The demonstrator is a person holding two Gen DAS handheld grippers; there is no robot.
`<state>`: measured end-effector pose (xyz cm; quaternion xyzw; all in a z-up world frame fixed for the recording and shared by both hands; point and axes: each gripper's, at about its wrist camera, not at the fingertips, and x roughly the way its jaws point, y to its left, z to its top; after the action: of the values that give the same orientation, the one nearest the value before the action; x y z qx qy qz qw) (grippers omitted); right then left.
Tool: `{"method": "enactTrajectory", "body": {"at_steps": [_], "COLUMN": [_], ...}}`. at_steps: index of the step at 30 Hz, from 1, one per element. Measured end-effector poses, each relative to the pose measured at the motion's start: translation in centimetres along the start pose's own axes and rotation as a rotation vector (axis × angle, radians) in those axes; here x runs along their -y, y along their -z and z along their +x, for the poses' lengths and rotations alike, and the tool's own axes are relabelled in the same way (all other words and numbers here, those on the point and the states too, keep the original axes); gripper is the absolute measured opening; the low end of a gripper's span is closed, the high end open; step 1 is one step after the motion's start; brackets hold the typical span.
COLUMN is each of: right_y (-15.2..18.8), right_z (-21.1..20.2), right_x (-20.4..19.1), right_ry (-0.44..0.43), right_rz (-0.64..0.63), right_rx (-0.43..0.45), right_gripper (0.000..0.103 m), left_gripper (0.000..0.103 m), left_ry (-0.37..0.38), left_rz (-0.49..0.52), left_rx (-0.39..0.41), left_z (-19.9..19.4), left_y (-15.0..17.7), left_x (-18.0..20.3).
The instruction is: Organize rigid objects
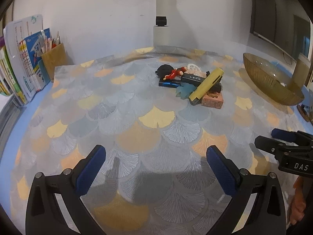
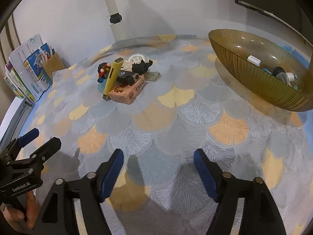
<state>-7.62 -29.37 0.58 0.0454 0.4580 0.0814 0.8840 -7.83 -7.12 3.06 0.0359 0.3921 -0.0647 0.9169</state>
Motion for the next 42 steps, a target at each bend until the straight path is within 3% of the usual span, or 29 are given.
{"method": "enactTrajectory", "body": {"at_steps": [11, 17, 21, 23, 27, 29, 30, 31, 34, 39, 42], "right_y": [-0.1, -0.5, -2.9, -4.7, -6.2, -6.6, -6.7, -6.9, -7.4, -8.9, -9.4], "right_z": [0.2, 0.3, 0.8, 0.9, 1.5, 2.4, 3.0, 3.8, 5.7, 7.1, 7.8], "right_x": [-0.2, -0.3, -1.3, -2.0, -3.1, -3.5, -3.6, -3.8, -3.6, -3.9, -4.9], "right_ry": [0.014, 0.005, -0.131, -0.138, -0.041, -0.053, -0.063, -0.058, -0.062, -0.111, -0.084], "right_rz": [-0.011, -0.01, 0.033, 0.038, -0.029, -0.04, -0.049, -0.056, -0.041, -0.003, -0.01], "right_rx": [-0.001, -0.041, -0.192, -0.187, -0.09, -0.089, -0.09, -0.093, -0.119, -0.118, -0.095], "right_gripper": [0.077, 0.077, 0.077, 0.077, 0.077, 0.077, 0.077, 0.077, 0.077, 0.077, 0.077], "left_gripper": [0.102, 0.092, 0.092, 0.09, 0.067, 0.058, 0.048, 0.029, 0.014, 0.012, 0.012], "left_ry": [0.032, 0.297, 0.426, 0.458, 0.466, 0.462, 0.458, 0.457, 0.437, 0.477, 0.511], "left_rz": [0.029, -0.029, 0.024, 0.078, 0.119, 0.125, 0.138, 0.159, 0.194, 0.049, -0.018], "left_rx": [0.029, -0.007, -0.047, -0.06, -0.119, -0.125, -0.126, -0.128, -0.128, -0.093, -0.065], "left_z": [-0.6, -1.1, 0.4, 2.2, 6.4, 7.5, 8.0, 8.4, 8.9, 8.4, 7.5], "left_y": [0.0, -3.4, -7.9, -9.2, -10.7, -11.2, -11.5, -11.4, -11.6, -11.5, -11.2], "left_x": [0.5, -0.6, 0.5, 1.7, 3.8, 4.5, 4.9, 5.4, 5.7, 0.9, -1.5]}}
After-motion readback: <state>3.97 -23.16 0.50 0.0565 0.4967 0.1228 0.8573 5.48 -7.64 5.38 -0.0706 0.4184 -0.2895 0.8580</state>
